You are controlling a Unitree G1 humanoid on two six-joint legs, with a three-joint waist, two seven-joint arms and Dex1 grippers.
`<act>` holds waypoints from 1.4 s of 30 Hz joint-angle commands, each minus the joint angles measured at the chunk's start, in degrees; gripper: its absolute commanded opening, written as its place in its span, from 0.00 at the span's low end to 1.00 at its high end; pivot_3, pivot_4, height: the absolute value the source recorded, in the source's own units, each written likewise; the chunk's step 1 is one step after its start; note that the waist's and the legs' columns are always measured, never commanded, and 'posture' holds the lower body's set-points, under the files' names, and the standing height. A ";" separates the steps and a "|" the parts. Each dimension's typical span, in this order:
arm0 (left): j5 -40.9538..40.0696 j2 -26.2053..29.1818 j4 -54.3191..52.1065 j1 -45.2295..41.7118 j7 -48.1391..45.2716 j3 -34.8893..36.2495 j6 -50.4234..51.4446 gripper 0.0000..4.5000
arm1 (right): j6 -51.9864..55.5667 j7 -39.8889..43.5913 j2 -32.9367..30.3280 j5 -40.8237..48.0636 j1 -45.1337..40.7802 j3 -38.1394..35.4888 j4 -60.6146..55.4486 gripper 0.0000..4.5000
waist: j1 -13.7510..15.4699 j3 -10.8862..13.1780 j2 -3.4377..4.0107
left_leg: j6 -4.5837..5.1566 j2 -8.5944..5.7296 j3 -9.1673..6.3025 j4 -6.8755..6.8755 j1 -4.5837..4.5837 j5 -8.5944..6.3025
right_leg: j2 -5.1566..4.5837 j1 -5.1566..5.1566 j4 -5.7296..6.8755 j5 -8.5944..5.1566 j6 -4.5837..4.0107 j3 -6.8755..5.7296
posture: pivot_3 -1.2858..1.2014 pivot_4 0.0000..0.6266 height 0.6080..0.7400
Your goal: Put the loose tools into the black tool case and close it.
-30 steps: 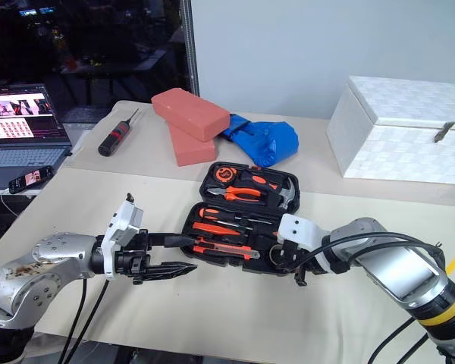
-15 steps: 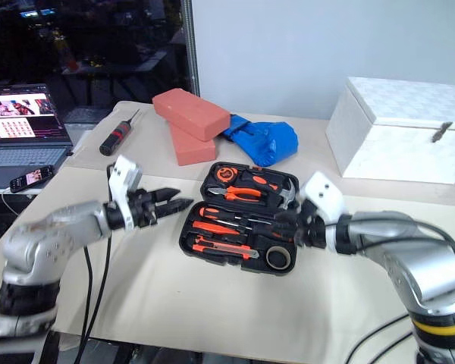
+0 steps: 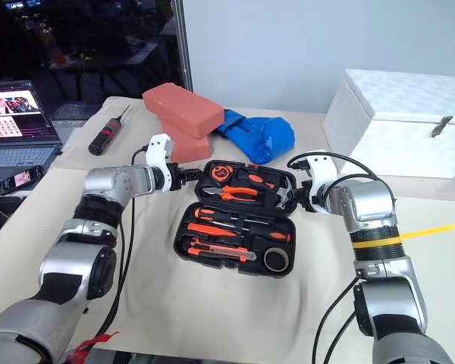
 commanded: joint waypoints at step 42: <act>5.33 18.78 -51.38 39.32 -32.48 -3.37 -26.61 0.08 | -52.85 20.95 -8.37 -6.41 47.70 -6.51 -43.26 0.00 | 0.10 0.06 0.12 | -0.06 -0.02 0.39 0.05 0.62 0.75 | 0.03 0.10 0.57 0.21 0.46 0.60 | 0.52 0.24 1.00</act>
